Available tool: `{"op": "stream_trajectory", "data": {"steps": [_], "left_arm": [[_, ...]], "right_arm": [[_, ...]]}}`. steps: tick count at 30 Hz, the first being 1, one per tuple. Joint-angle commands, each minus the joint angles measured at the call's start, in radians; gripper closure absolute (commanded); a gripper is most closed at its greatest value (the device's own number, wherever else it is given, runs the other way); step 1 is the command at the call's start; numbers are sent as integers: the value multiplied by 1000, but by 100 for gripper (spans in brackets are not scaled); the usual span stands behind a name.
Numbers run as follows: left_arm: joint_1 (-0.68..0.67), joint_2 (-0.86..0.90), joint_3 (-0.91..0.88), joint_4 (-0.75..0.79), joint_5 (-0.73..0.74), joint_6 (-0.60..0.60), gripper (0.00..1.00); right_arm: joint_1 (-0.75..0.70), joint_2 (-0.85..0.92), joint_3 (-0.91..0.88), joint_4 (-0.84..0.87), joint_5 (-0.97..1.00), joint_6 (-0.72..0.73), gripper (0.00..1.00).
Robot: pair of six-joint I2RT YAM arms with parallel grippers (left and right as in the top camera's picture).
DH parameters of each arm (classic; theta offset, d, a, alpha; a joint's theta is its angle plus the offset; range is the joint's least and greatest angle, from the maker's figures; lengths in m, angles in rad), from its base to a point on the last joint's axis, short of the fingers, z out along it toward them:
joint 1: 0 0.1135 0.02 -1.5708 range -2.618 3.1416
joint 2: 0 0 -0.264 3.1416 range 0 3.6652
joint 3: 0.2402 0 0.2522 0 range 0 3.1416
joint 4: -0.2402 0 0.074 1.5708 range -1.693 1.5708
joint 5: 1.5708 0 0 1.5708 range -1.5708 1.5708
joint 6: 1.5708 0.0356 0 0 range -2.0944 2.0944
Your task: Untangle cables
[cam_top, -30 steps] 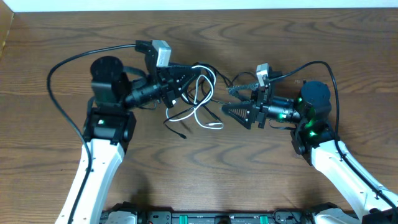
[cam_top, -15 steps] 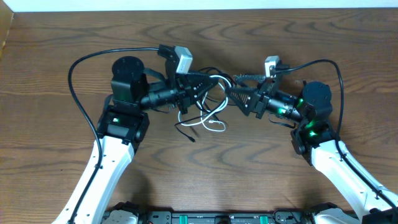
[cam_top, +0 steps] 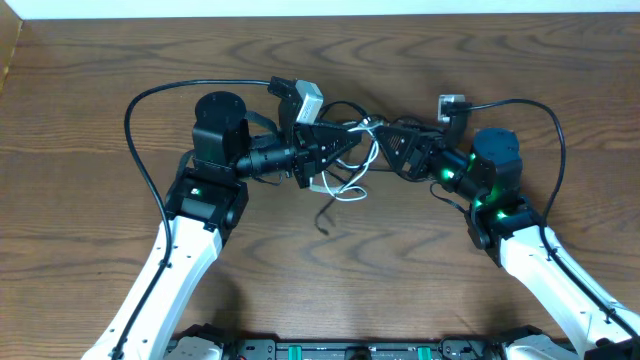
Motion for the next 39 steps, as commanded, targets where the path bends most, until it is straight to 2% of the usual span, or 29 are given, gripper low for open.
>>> {"op": "stream_trajectory", "data": {"steps": [1,6,23,28,39], "left_arm": [[-3,-24,15,18,80,17,92],[0,-49,15,23,76,18,93],[0,-57,15,52,63,17,93],[0,-57,15,51,-35,12,92],[0,-57,15,-17,-366,-33,93]], "right_arm": [[-5,11,-2,-22,183,-53,26],[-19,11,-2,-140,313,-78,24],[-39,11,-2,-159,230,-132,23],[-39,11,-2,-171,142,-157,24],[-39,11,-2,-177,-146,-157,30]]}}
